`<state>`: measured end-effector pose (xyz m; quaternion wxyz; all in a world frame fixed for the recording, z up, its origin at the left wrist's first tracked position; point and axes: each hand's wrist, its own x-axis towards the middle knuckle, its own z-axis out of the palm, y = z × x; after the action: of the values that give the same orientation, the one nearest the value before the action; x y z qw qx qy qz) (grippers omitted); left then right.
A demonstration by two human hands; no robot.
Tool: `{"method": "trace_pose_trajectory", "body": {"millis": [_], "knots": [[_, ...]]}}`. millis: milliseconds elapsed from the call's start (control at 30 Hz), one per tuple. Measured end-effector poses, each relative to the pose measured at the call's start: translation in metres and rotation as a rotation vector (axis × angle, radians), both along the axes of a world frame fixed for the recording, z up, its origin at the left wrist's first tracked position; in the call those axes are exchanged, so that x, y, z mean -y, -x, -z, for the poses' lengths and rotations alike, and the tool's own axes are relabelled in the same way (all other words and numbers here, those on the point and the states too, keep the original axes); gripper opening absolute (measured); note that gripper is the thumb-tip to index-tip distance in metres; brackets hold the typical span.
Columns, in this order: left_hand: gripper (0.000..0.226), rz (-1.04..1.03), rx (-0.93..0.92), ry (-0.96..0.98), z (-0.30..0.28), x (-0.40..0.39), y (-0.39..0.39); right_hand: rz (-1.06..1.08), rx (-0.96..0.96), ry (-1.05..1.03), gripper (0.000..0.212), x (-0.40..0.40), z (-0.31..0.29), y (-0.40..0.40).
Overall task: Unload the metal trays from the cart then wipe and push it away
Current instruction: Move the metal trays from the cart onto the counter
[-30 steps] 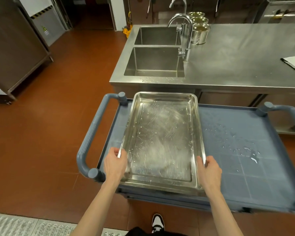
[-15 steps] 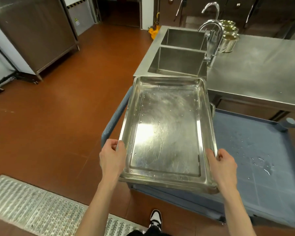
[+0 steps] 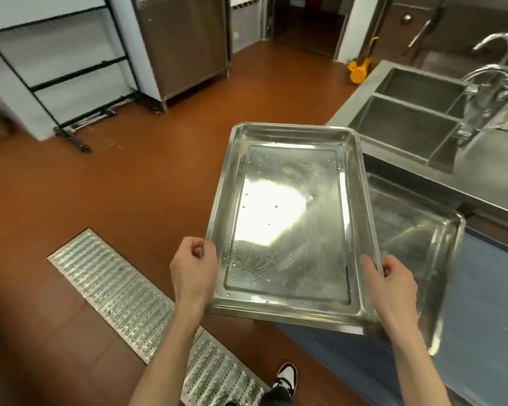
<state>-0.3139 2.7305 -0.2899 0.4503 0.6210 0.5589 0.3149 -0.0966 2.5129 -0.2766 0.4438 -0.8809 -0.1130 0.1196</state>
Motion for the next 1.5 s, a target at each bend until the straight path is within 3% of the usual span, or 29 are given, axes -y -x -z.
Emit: {"method": "trace_pose_trajectory", "body": {"millis": [433, 867, 1500], "knots": [[0.010, -0.384, 0.020, -0.043, 0.001, -0.018, 0.128, -0.391, 0.017, -0.011, 0.042, -0.116, 0.002, 0.059], [0.012, -0.854, -0.040, -0.082, 0.003, 0.024, 0.238, -0.850, -0.028, -0.054, 0.046, -0.212, -0.001, 0.143], [0.005, -1.419, -0.046, -0.037, -0.006, 0.144, 0.398, -1.335, -0.017, -0.018, 0.052, -0.249, 0.012, 0.360]]}}
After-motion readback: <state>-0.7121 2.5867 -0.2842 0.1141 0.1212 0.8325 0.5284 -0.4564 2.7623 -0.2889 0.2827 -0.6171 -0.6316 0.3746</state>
